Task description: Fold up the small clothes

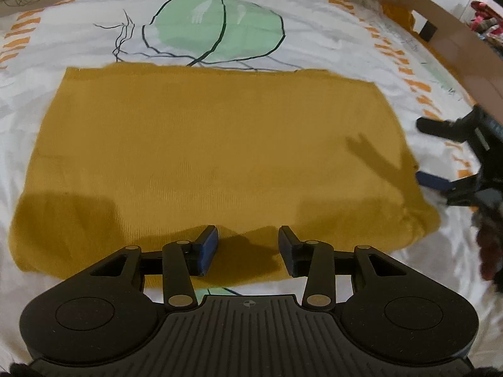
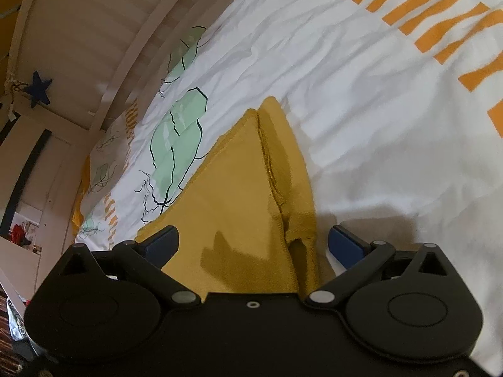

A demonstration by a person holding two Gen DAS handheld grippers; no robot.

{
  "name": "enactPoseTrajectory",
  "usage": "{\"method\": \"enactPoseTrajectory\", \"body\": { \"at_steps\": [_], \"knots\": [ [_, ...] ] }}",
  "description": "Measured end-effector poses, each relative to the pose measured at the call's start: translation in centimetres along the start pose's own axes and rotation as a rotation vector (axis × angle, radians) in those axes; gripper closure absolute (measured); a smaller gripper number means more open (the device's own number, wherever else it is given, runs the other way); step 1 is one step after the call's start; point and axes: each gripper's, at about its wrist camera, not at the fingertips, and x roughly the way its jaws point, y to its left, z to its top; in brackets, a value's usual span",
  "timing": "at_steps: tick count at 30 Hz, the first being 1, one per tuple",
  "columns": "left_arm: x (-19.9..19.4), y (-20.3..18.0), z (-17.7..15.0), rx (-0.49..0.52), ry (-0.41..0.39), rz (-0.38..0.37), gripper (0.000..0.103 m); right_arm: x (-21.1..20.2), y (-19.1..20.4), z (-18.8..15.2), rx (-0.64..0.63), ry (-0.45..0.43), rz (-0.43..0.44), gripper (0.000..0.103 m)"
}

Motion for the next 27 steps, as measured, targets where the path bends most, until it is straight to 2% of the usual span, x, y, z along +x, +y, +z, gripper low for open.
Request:
{"method": "enactPoseTrajectory", "body": {
  "at_steps": [5, 11, 14, 19, 21, 27],
  "knots": [
    [0.9, -0.3, -0.7, 0.042, -0.02, 0.018, 0.058, 0.2, -0.5, 0.1, 0.007, 0.021, 0.004, 0.001],
    [0.9, 0.2, -1.1, 0.028, -0.024, -0.011, 0.051, 1.0, -0.6, 0.3, -0.005, 0.037, 0.027, 0.0],
    [0.9, 0.0, -1.3, 0.03, -0.026, -0.018, 0.042, 1.6, -0.5, 0.3, -0.019, 0.035, 0.064, 0.0],
    [1.4, -1.4, -1.4, 0.068, -0.03, -0.005, 0.016, 2.4, -0.5, 0.4, -0.022, -0.003, 0.114, 0.0],
    [1.6, -1.9, -1.4, 0.076, -0.03, 0.011, 0.011, 2.4, -0.9, 0.5, 0.003, -0.015, 0.137, 0.0],
    [1.8, -2.2, -1.1, 0.061, -0.013, 0.03, 0.007, 2.4, -1.3, 0.8, 0.036, -0.004, 0.157, 0.0]
  ]
}}
